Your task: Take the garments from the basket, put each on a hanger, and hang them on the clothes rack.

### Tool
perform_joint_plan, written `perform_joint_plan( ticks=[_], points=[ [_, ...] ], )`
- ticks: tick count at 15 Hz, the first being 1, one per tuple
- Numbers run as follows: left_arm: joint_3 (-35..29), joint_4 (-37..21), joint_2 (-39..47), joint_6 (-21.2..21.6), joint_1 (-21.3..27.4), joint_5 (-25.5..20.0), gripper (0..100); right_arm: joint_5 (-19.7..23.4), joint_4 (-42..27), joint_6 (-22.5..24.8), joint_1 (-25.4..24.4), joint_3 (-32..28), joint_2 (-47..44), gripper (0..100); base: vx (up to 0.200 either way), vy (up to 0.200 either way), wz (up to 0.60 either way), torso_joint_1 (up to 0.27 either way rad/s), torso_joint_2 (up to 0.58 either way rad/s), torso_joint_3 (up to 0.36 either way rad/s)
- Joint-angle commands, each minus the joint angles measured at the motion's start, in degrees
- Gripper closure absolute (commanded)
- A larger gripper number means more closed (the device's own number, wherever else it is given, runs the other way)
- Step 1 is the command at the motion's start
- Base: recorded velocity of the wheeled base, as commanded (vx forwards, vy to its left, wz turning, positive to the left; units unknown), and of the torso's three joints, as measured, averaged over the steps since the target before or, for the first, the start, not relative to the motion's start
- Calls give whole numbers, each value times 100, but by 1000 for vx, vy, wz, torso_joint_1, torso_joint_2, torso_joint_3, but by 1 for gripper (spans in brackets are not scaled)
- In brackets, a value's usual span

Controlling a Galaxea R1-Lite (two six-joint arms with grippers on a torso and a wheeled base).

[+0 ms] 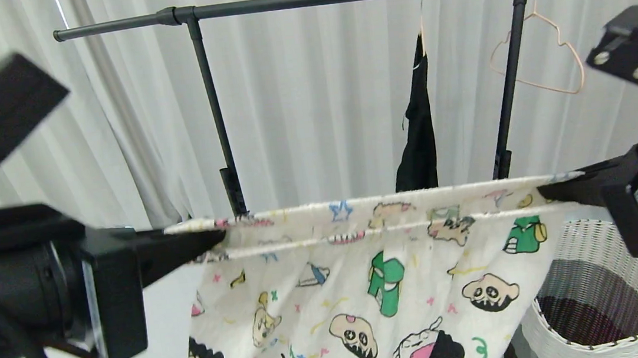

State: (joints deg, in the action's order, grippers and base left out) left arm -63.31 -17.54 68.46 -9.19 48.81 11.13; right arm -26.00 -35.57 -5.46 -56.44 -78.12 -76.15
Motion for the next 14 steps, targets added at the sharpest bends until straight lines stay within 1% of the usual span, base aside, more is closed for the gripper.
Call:
perform_joint_plan(
  ticks=[1, 2, 3, 5, 6, 8, 11, 12, 14],
  points=[
    [-1342, -179, 853, 93, -3, 30, 100, -10, 358, 89, 177, 209, 646, 100, 0, 0, 0, 0, 0, 0],
    [-1659, -179, 985, 207, -12, 56, 100, -10, 639, 195, 257, 51, 646, 100, 0, 0, 0, 0, 0, 0],
    [-1984, -179, 1099, 313, -12, 126, 100, 7, 771, 388, 397, -195, 619, 100, 0, 0, 0, 0, 0, 0],
    [-2529, -179, 1266, 445, -21, 188, 100, 60, 789, 810, 582, -819, 540, 100, 0, 0, 0, 0, 0, 0],
    [-2617, -179, 1284, 515, -12, 179, 100, 69, 789, 906, 591, -1100, 488, 100, 0, 0, 0, 0, 0, 0],
    [-2502, -179, 1222, 735, -12, 188, 100, 78, 780, 1030, 591, -1452, 400, 100, 0, 0, 0, 0, 0, 0],
    [-2494, -144, 1213, 1183, -21, 197, 100, 78, 683, 1161, 582, -1505, 461, 100, 0, 0, 0, 0, 0, 0],
    [-2502, -74, 1222, 1323, -30, 205, 100, 78, 472, 1170, 582, -1557, 549, 100, 0, 0, 0, 0, 0, 0],
    [-2494, 339, 1266, 1350, -30, 232, 100, 157, -301, 1170, 503, -1865, 734, 100, 0, 0, 0, 0, 0, 0]
  ],
)
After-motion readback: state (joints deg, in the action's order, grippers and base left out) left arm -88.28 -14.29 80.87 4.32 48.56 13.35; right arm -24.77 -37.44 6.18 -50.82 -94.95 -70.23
